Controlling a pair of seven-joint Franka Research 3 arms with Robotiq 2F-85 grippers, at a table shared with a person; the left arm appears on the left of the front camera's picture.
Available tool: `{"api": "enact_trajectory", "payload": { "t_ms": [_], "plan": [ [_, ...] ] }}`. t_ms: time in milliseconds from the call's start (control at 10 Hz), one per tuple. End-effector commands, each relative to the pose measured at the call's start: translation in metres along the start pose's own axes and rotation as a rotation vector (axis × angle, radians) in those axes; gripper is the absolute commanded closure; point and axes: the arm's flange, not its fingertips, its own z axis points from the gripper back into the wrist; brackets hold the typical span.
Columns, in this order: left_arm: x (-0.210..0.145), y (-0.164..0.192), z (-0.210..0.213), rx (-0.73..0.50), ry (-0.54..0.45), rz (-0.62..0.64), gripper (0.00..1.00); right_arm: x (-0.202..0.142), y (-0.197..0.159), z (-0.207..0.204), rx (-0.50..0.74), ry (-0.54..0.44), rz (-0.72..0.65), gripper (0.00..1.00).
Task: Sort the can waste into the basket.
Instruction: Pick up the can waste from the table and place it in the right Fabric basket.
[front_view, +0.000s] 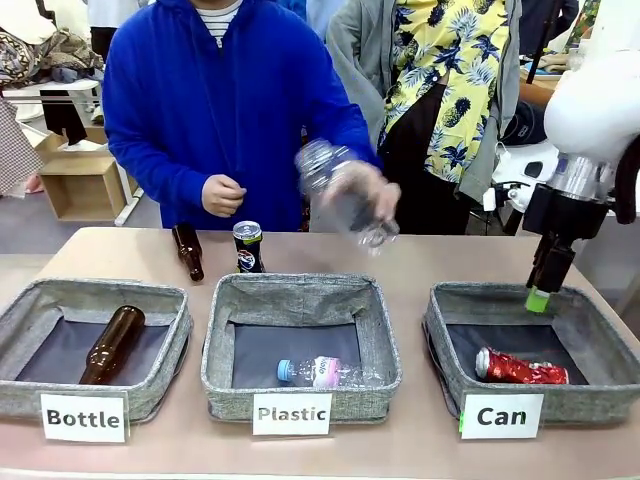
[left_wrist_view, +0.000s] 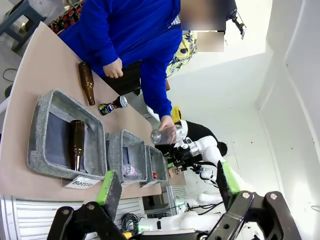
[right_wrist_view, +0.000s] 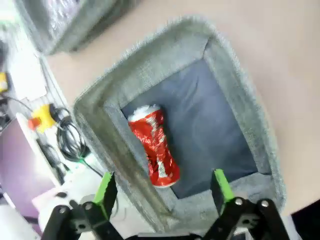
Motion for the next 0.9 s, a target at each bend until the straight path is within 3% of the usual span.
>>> {"api": "enact_trajectory", "payload": {
  "t_ms": [0,200,300,400,500,600,800],
  "plan": [
    [0.0,0.0,0.0,0.0,0.0,0.0,0.0,-0.009,-0.009,0.019,0.256,-0.346,-0.201,0.0],
    [0.004,0.005,-0.047,0.027,0.22,0.03,0.0,-0.038,-0.025,0.056,0.845,-1.125,-0.397,0.0],
    [0.008,0.011,-0.071,0.073,0.308,0.041,0.0,-0.055,-0.028,0.059,1.057,-1.222,-0.33,0.0],
    [0.01,0.02,-0.096,0.093,0.429,0.06,0.0,-0.068,-0.035,0.059,1.157,-1.365,-0.416,0.0],
    [0.013,0.03,-0.118,0.115,0.5,0.089,0.0,-0.079,-0.039,0.056,1.199,-1.447,-0.402,0.0],
    [0.013,0.04,-0.139,0.088,0.595,0.137,0.0,-0.085,-0.041,0.05,1.216,-1.459,-0.41,0.0],
    [0.01,0.065,-0.183,0.035,0.686,0.187,0.0,-0.087,-0.051,0.038,1.245,-1.501,-0.402,0.0]
  ]
}}
